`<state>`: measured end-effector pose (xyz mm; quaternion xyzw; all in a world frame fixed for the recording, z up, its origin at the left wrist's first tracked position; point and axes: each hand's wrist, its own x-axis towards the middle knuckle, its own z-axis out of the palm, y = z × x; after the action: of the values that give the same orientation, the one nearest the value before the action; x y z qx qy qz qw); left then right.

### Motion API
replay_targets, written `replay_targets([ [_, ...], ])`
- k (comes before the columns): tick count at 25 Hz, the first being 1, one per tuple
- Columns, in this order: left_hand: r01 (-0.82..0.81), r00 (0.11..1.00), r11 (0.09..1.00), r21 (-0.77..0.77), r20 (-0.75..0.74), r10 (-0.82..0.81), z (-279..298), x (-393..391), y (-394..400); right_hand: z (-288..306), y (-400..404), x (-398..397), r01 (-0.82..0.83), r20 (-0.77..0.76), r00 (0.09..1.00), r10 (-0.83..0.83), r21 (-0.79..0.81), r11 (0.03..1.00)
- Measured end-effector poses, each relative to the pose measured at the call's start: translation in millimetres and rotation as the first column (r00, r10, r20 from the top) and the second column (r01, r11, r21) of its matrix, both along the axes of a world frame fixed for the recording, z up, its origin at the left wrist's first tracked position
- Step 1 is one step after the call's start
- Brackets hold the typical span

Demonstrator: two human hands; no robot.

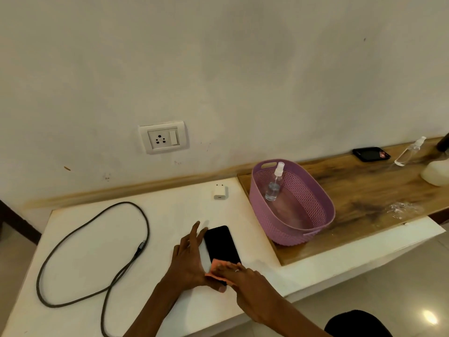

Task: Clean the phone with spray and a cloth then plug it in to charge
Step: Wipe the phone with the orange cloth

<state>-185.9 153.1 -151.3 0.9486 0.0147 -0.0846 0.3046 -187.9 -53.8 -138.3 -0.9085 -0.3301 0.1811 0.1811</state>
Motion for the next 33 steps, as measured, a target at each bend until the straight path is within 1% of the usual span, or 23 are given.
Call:
replay_targets([
  [2, -0.008, 1.000, 1.000, 0.014, -0.009, 0.008, 1.3, 0.0, -1.8, 8.3, -1.9, -4.0, 0.003, -0.031, 1.000, -0.003, 0.011, 1.000],
  [3, -0.008, 1.000, 1.000, 0.016, -0.011, 0.008, 1.7, 0.3, -2.0, 10.4, -2.5, -8.1, 0.022, 0.018, 1.000, -0.023, 0.075, 0.997],
  [4, -0.003, 1.000, 1.000, 0.019, -0.008, 0.003, 1.5, 1.1, -1.4, 6.3, -6.1, -10.1, 0.027, 0.138, 0.989, -0.047, 0.144, 0.989],
  [5, 0.006, 1.000, 1.000, 0.023, -0.002, -0.006, 1.1, 1.2, -0.5, -0.4, -12.0, -14.6, 0.002, 0.287, 0.957, -0.047, 0.153, 0.988],
  [6, 0.015, 1.000, 1.000, 0.025, 0.005, -0.015, 1.0, 1.4, 0.0, -4.6, -17.4, -19.9, 0.002, 0.331, 0.943, -0.017, 0.046, 0.999],
  [7, 0.018, 1.000, 1.000, 0.022, 0.010, -0.018, 1.1, 1.0, 0.2, -8.6, -23.9, -25.3, 0.024, 0.338, 0.941, 0.006, -0.083, 0.996],
  [10, 0.001, 1.000, 1.000, 0.021, 0.004, -0.001, 3.4, 0.2, -1.0, -23.1, -34.7, -20.5, 0.042, 0.341, 0.936, 0.084, -0.346, 0.937],
  [11, -0.007, 1.000, 1.000, 0.024, 0.002, 0.007, 4.3, 0.1, -1.4, -23.7, -32.3, -15.2, 0.076, 0.384, 0.919, 0.087, -0.390, 0.918],
  [12, -0.015, 1.000, 1.000, 0.023, 0.000, 0.015, 4.9, 0.0, -1.9, -21.6, -32.1, -10.3, 0.098, 0.393, 0.917, 0.070, -0.391, 0.915],
  [13, -0.023, 1.000, 1.000, 0.016, -0.001, 0.023, 5.4, 0.6, -2.2, -26.3, -31.9, -4.5, 0.093, 0.372, 0.927, 0.051, -0.359, 0.929],
  [14, -0.030, 1.000, 1.000, 0.008, -0.007, 0.030, 5.2, 1.1, -2.3, -25.1, -27.6, -1.6, 0.071, 0.313, 0.949, 0.032, -0.312, 0.948],
  [15, -0.032, 0.999, 0.999, 0.003, -0.013, 0.032, 4.8, 1.3, -2.7, -22.7, -20.8, -3.1, 0.044, 0.233, 0.972, 0.022, -0.276, 0.960],
  [16, -0.034, 0.999, 0.999, 0.002, -0.019, 0.034, 4.2, 1.8, -3.3, -19.4, -13.3, 1.7, 0.033, 0.154, 0.988, -0.003, -0.191, 0.981],
  [17, -0.037, 0.999, 0.999, 0.005, -0.024, 0.037, 3.6, 1.9, -3.2, -19.3, -7.4, 4.0, 0.098, 0.121, 0.989, -0.085, -0.100, 0.990],
  [18, -0.039, 0.999, 0.999, 0.009, -0.029, 0.040, 2.9, 2.5, -2.8, -25.7, -2.6, 9.2, 0.162, 0.174, 0.973, -0.149, -0.066, 0.985],
  [20, -0.039, 0.999, 0.999, 0.016, -0.034, 0.039, 0.0, 2.6, -1.3, -26.5, 5.0, 18.3, 0.180, 0.105, 0.978, -0.181, 0.017, 0.984],
  [24, -0.024, 0.999, 1.000, 0.020, -0.034, 0.025, -4.3, 3.9, -0.3, -17.9, 30.4, 50.3, 0.274, 0.040, 0.961, -0.274, 0.012, 0.962],
  [27, -0.028, 0.999, 0.999, 0.019, -0.041, 0.029, -8.8, 3.5, 2.0, -17.2, 43.0, 68.2, 0.276, 0.065, 0.960, -0.273, -0.043, 0.960],
  [30, -0.035, 0.996, 0.998, 0.043, -0.081, 0.038, -11.5, 6.0, 3.1, -14.8, 46.7, 74.5, 0.284, 0.050, 0.958, -0.283, -0.024, 0.958],
  [32, -0.044, 0.993, 0.998, 0.053, -0.111, 0.049, -6.0, 6.1, 1.0, -3.8, 46.2, 75.6, 0.246, 0.111, 0.963, -0.245, 0.005, 0.969],
  [33, -0.046, 0.990, 0.997, 0.059, -0.128, 0.054, -0.2, 6.2, 0.1, 5.1, 45.5, 75.7, 0.237, 0.160, 0.956, -0.245, 0.065, 0.969],
])
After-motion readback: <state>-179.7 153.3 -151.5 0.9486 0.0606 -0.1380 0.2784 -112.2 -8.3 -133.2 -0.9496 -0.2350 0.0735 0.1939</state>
